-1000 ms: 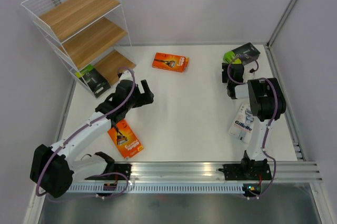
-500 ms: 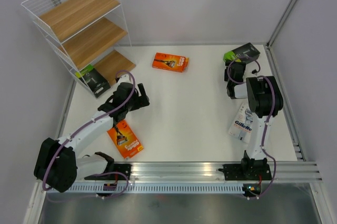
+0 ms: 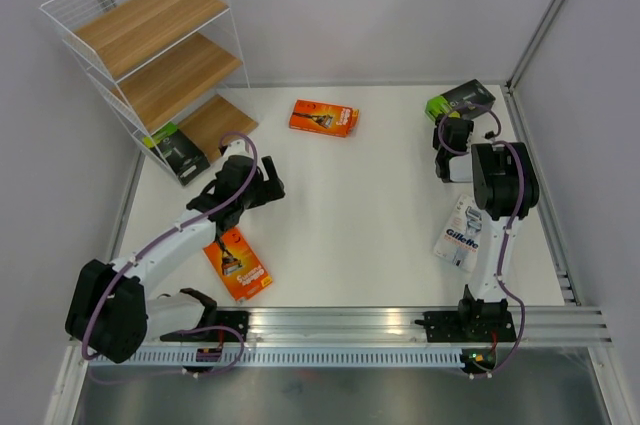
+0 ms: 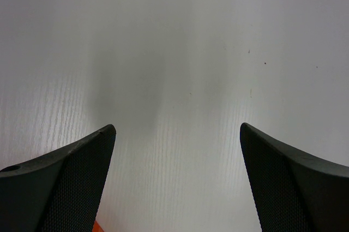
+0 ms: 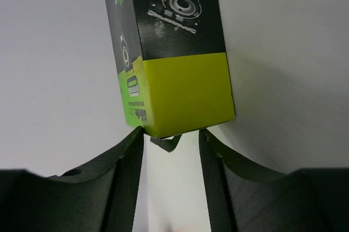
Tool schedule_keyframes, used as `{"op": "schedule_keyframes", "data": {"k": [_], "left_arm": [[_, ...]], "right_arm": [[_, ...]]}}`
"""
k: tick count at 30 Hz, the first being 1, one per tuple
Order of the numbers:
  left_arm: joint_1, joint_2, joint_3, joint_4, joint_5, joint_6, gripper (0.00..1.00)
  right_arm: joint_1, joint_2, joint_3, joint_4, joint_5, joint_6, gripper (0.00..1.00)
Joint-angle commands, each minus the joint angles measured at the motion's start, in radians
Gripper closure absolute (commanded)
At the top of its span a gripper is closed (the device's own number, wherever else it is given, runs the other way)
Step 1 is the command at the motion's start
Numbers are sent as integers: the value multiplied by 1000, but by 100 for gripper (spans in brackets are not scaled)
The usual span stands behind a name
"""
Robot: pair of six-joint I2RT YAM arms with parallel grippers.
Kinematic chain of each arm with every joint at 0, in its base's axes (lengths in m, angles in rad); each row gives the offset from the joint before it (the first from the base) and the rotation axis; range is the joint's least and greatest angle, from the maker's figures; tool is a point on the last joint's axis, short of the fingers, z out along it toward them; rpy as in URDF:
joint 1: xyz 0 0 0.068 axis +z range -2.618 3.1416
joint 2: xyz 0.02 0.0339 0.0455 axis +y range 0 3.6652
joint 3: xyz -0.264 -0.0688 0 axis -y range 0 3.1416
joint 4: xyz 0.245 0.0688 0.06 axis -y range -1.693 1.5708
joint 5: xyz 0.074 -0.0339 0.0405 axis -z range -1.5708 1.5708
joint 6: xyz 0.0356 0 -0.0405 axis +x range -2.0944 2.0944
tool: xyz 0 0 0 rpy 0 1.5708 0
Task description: Place and organize the shaving razors onto the shelf
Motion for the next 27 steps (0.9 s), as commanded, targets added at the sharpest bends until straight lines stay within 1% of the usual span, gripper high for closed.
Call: {"op": "schedule_keyframes", "data": {"k": [1, 9, 14, 17, 19, 20, 21, 22, 27], "left_arm": [[4, 8, -4, 43, -10, -13, 0], [5, -3, -24, 44, -9, -16, 0], [11, -12, -39, 46, -12, -18, 0], [13, -15, -41, 44, -12, -13, 0], [16, -15, -43, 44, -12, -13, 0], [14, -15, -43, 44, -12, -12, 0], [16, -14, -43, 44, -10, -12, 0], [17, -15, -44, 44, -7, -12, 0], [20, -12, -39, 44, 2, -10, 0]], "right_arm": [[-4, 10, 34, 10, 6, -25, 50], [-5, 30, 99, -97, 16, -45, 52], [-5, 59, 122, -124, 28, -3, 58], [-5, 62, 151, -171, 45, -11, 68], [-5, 62, 163, -209, 51, -22, 85], [-5, 60, 171, -228, 51, -23, 89], [-5, 60, 174, -236, 52, -23, 96], [-5, 59, 174, -237, 54, -26, 99], [-5, 47, 171, -266, 11, -54, 99]]}}
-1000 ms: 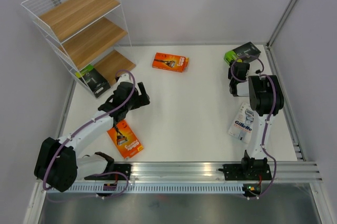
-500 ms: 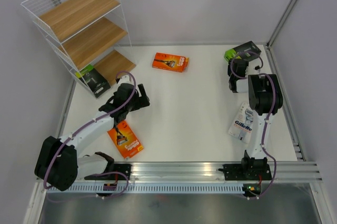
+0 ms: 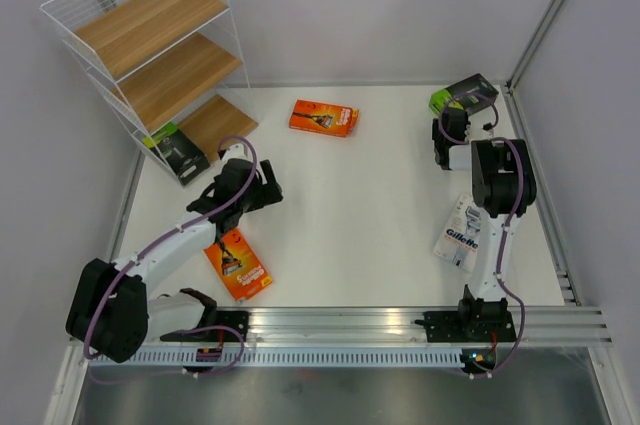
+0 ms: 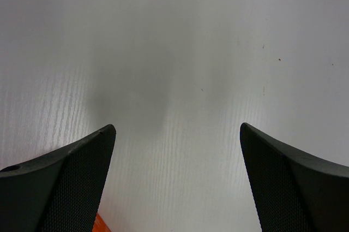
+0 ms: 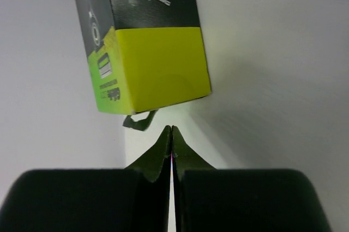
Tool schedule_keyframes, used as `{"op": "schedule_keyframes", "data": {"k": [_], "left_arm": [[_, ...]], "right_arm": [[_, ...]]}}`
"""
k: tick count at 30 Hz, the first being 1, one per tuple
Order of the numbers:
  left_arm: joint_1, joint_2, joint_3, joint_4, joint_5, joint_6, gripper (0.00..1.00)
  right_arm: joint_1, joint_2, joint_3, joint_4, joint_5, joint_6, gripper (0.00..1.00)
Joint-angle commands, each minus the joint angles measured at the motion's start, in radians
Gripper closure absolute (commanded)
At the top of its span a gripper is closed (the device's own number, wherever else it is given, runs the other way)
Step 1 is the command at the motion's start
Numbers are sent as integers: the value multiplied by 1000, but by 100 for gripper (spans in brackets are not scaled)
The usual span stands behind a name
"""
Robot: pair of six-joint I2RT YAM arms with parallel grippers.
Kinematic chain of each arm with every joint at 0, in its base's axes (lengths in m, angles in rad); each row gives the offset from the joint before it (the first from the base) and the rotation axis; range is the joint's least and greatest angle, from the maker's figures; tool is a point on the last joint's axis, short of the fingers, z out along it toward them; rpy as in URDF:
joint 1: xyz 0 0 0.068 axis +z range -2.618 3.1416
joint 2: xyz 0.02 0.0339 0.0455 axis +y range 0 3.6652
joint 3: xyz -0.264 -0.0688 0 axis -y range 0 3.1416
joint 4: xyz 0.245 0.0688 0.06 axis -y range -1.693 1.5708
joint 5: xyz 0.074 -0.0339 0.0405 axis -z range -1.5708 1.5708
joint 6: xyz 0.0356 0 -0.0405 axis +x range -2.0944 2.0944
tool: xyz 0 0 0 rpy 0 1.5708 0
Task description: Place and organize the shaving razors onto the shelf
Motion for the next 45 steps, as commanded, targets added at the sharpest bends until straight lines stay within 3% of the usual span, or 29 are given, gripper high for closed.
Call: {"op": "schedule_keyframes", "data": {"k": [1, 12, 16, 17, 19, 20, 21, 29, 31, 37, 45], "left_arm": [[9, -18, -4, 30, 4, -9, 0], [9, -42, 0, 38, 76, -1, 0], [11, -47, -19, 41, 89, -13, 0], [11, -48, -22, 39, 91, -12, 0], [11, -47, -22, 41, 89, -10, 0], [9, -47, -20, 42, 89, -9, 0], [9, -47, -19, 44, 86, -9, 0], [11, -22, -17, 71, 86, -7, 0], [9, -19, -16, 71, 91, -4, 0], [12, -12, -11, 62, 93, 10, 0], [14, 21, 9, 62, 140, 34, 0]], "right_arm": [[-6, 7, 12, -59, -14, -41, 99], [-9, -165, -195, -54, -123, -202, 97], [-43, -159, -154, -37, -169, -228, 70], [-43, -163, -141, -45, -169, -238, 53], [-48, -168, -77, -124, -164, -277, 44], [-52, -169, -51, -163, -163, -292, 24], [-57, -174, -25, -193, -158, -309, 21], [-118, -157, 63, -220, -213, -326, 28], [-127, -134, 130, -294, -219, -358, 28], [-164, -96, 343, -560, -134, -585, 23], [-190, 62, 716, -734, -34, -896, 20]]}}
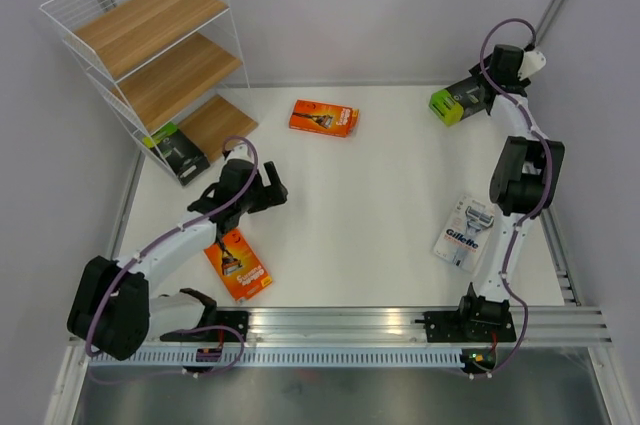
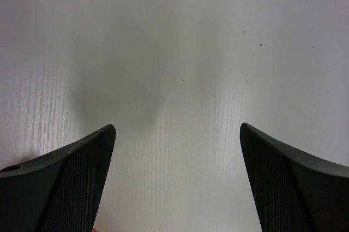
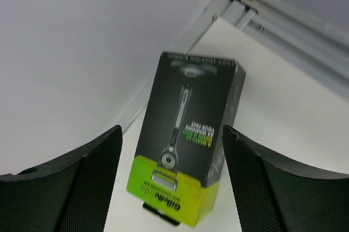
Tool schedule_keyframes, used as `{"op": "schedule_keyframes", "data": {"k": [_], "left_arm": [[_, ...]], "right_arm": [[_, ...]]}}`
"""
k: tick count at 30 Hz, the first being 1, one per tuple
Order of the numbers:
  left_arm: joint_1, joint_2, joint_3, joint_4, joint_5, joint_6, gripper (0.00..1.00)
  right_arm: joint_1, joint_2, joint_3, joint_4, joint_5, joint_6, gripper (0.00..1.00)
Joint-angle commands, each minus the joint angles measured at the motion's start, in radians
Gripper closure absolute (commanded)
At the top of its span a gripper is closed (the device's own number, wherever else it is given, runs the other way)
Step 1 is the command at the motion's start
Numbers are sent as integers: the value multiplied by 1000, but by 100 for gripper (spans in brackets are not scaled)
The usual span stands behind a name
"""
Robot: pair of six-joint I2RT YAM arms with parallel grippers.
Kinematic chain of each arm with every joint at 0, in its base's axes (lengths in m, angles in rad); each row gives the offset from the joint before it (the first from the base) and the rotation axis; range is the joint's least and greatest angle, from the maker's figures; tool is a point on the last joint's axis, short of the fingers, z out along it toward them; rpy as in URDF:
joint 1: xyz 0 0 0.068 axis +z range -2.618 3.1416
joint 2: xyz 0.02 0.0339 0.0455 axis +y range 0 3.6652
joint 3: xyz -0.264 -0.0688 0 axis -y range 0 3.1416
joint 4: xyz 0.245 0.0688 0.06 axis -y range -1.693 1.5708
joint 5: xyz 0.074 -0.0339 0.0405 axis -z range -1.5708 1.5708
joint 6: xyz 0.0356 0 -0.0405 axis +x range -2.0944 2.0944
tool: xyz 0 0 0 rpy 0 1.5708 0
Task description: Place and organize the shaving razors onto the shelf
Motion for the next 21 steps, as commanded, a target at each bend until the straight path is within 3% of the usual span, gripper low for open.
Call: {"op": "schedule_keyframes", "data": {"k": [1, 9, 15, 21], "left_arm": [[5, 15, 23, 25, 49, 37, 1], [7, -31, 91, -7, 186, 117, 0], [7, -72, 114, -7, 195, 115, 0], [8, -30, 138, -10, 204, 97, 0]], "right_arm": [[-11, 128, 165, -131, 55, -213, 20], [-19, 343, 455, -161, 103, -457, 15], [-42, 396, 508, -47, -60, -647, 7], [-54, 418, 488, 42, -74, -767, 7]]}}
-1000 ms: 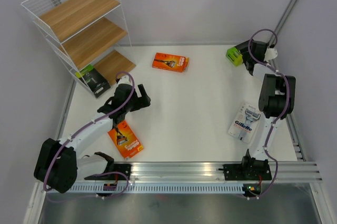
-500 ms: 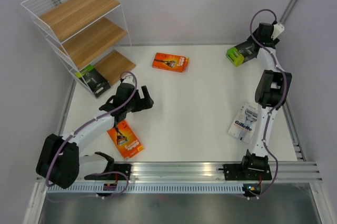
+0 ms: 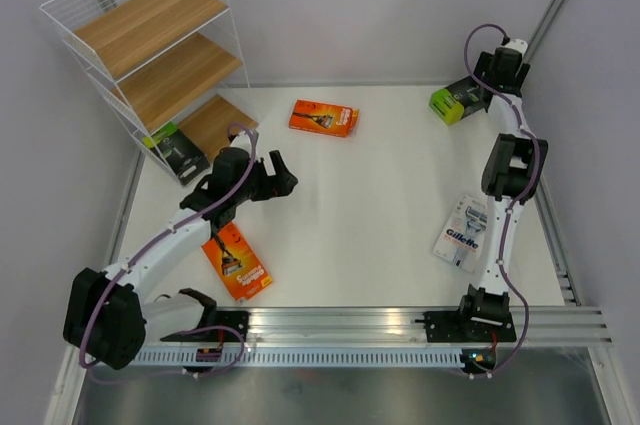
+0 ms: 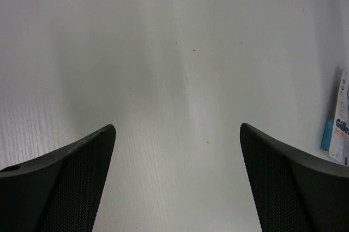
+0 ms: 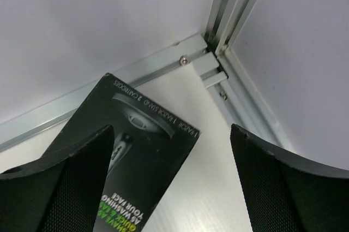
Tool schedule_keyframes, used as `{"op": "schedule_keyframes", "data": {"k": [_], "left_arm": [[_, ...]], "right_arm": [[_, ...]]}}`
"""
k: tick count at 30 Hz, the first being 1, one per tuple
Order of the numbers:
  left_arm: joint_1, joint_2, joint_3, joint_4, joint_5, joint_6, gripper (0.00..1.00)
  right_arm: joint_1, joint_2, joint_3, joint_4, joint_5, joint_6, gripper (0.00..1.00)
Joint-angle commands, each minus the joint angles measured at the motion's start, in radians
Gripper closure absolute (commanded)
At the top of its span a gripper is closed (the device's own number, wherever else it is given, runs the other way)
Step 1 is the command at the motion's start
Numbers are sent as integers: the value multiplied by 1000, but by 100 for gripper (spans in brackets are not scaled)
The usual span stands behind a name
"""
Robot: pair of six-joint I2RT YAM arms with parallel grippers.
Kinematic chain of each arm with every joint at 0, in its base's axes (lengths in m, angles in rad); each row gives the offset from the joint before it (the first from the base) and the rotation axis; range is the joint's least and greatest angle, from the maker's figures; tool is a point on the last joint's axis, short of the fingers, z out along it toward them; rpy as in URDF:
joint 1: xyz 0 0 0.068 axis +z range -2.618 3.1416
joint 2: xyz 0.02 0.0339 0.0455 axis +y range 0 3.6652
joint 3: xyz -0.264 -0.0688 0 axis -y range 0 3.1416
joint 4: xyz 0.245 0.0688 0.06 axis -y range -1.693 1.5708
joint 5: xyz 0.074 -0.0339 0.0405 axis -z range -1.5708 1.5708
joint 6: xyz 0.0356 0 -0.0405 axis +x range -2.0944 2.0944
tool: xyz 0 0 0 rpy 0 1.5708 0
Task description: Place and organize the shaving razors onto the shelf
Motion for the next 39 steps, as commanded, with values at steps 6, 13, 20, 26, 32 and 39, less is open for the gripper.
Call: {"op": "schedule_keyframes", "data": {"k": [6, 13, 20, 26, 32, 39], "left_arm": [[5, 48, 64, -1, 66, 21, 0], [5, 51, 99, -11, 66, 32, 0], [6, 76, 114, -11, 63, 36, 0], [6, 82, 131, -14, 57, 58, 0], [5, 62, 136, -16, 75, 71, 0], [5, 86, 175, -5, 74, 124, 0]], "right_arm": [[-52, 84, 64, 126, -268, -129, 2], [-64, 173, 119, 208, -443, -46, 2], [-55, 182, 124, 164, -675, -37, 4], [-40, 172, 113, 6, -891, -61, 5], [-23, 101, -29, -78, -1063, -148, 10], [92, -3, -43, -276, -1080, -352, 14]]}}
